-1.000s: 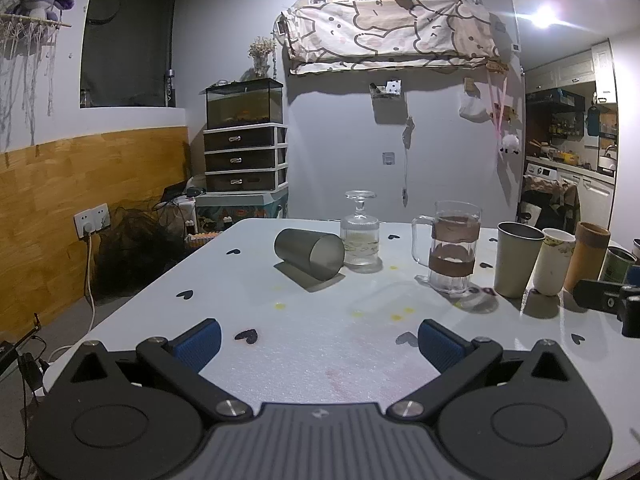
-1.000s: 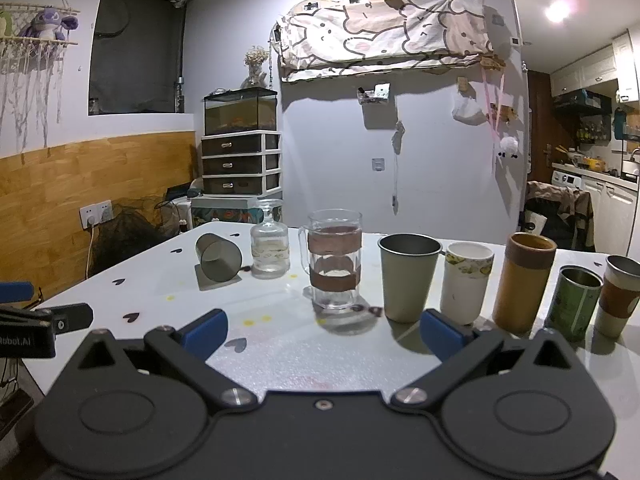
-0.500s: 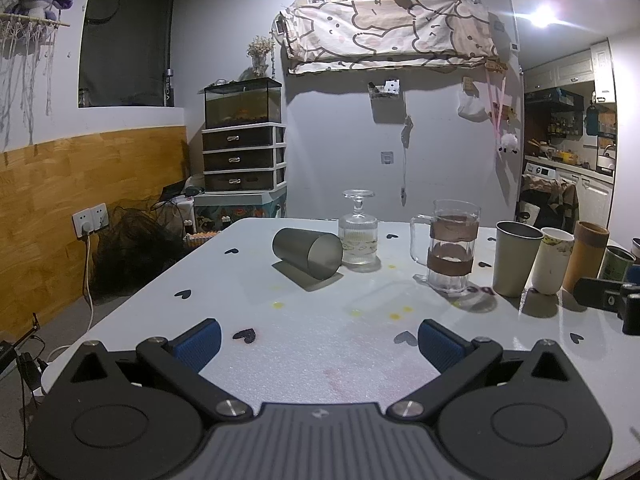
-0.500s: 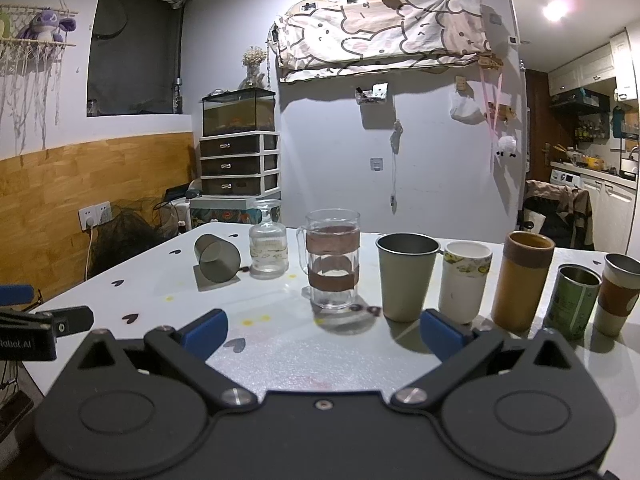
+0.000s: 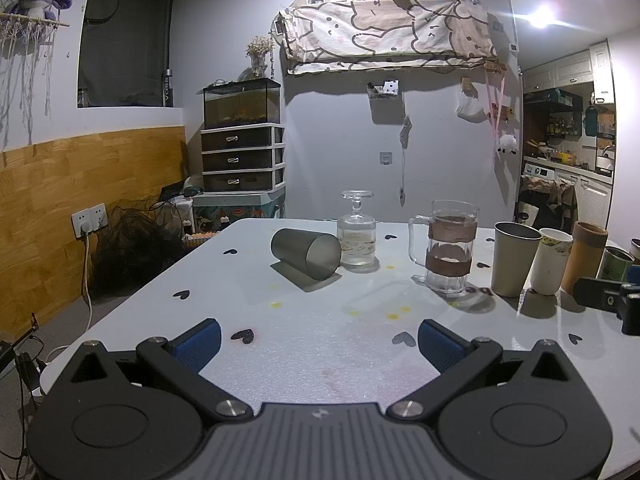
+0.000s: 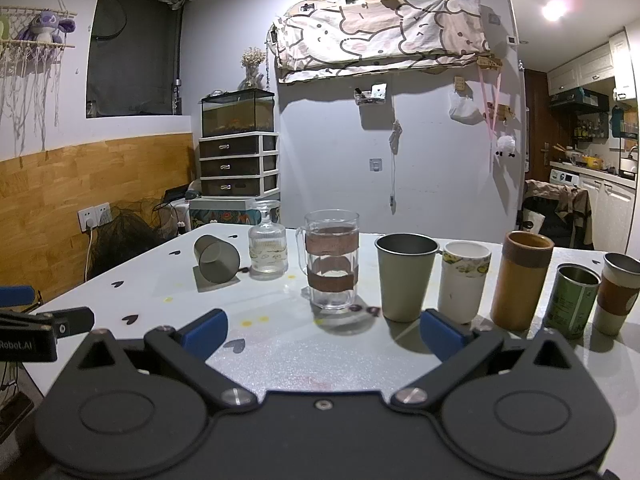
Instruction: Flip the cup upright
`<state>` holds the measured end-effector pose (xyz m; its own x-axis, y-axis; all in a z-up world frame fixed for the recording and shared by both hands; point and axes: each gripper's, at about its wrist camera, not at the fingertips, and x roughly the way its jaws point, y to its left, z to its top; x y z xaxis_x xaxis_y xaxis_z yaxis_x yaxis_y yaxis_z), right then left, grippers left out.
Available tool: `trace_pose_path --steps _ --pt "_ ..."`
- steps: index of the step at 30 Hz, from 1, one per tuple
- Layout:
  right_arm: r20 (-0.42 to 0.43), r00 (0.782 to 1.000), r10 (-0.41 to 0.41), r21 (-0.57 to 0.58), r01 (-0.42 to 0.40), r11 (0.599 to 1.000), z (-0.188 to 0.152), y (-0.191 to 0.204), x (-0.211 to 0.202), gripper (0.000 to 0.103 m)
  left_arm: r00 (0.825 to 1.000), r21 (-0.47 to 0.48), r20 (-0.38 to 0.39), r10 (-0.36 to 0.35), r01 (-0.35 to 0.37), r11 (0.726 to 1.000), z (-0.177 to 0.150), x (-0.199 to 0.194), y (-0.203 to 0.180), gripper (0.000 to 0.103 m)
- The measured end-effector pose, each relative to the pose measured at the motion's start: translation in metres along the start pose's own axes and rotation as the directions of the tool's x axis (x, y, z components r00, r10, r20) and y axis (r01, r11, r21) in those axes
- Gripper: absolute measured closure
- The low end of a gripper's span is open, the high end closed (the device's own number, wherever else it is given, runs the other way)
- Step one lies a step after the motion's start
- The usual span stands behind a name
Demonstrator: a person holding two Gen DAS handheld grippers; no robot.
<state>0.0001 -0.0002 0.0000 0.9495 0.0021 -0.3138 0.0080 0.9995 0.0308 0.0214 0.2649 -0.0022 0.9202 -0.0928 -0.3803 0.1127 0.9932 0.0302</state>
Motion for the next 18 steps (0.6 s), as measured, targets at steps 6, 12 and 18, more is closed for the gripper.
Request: trace_pose_path --steps 6,12,18 --pt "0.0 1.0 0.0 0.001 0.0 1.0 0.0 0.0 0.0 0.0 1.0 0.0 0.0 -0.001 0.001 1.0 0.0001 -0.0004 0.0009 0.0" --pt "0.0 1.0 0.0 0.001 0.0 1.0 0.0 0.0 0.0 0.0 1.0 -0.001 0.0 -0.001 0.001 1.0 0.0002 -0.0005 0.0021 0.0" --pt "0.001 1.0 0.0 0.001 0.0 1.0 0.0 -0.0001 0.0 0.0 1.0 -0.001 0.001 -0.001 0.001 1.0 0.0002 -0.0008 0.0027 0.0"
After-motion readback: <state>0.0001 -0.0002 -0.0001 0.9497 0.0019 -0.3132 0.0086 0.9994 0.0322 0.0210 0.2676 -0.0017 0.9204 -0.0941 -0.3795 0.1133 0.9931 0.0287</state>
